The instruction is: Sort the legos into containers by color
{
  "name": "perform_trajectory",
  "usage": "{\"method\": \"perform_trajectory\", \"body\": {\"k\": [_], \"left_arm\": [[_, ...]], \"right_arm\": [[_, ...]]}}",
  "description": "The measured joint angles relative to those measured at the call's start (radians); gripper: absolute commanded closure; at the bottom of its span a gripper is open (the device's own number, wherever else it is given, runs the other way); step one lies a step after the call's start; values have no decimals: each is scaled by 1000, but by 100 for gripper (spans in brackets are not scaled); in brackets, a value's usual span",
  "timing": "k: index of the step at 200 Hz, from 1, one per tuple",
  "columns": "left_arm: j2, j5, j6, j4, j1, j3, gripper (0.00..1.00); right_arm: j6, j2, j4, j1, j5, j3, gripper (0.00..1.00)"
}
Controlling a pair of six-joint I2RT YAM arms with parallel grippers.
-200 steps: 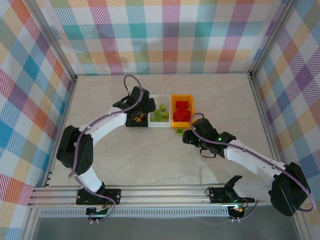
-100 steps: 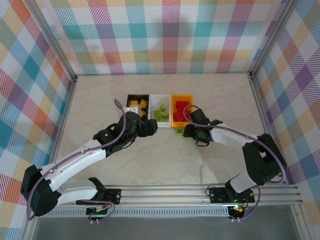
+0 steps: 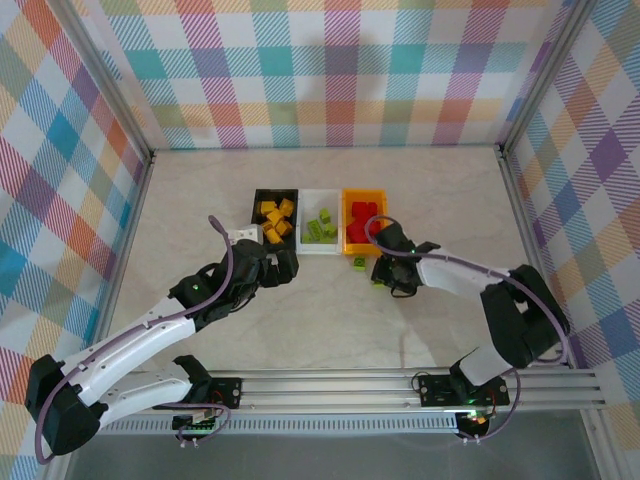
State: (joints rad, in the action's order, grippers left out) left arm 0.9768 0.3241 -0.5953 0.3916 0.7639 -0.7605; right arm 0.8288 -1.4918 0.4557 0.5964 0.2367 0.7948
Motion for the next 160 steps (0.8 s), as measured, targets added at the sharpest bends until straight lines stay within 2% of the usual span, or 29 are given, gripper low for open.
{"method": "perform_trajectory", "body": {"k": [13, 38, 64, 98, 142, 160], "left_arm": [[0, 1, -1, 0, 0, 5, 0], [0, 0, -9, 0, 0, 18, 0], [2, 0, -16, 2, 0, 20, 0], [-3, 4, -19, 6, 0, 34, 0], [-9, 15, -30, 29, 0, 58, 0], [-16, 18, -38, 31, 0, 71, 0]], "right_arm": [[17, 62, 58, 39, 6, -39, 40], [20, 147, 122, 89, -3, -61, 26], [0, 158, 121, 92, -19, -53, 25], [-19, 48, 99, 95, -44, -38, 33], [-61, -25, 109, 105, -36, -12, 58], [-82, -29, 101, 110, -37, 4, 64]]}}
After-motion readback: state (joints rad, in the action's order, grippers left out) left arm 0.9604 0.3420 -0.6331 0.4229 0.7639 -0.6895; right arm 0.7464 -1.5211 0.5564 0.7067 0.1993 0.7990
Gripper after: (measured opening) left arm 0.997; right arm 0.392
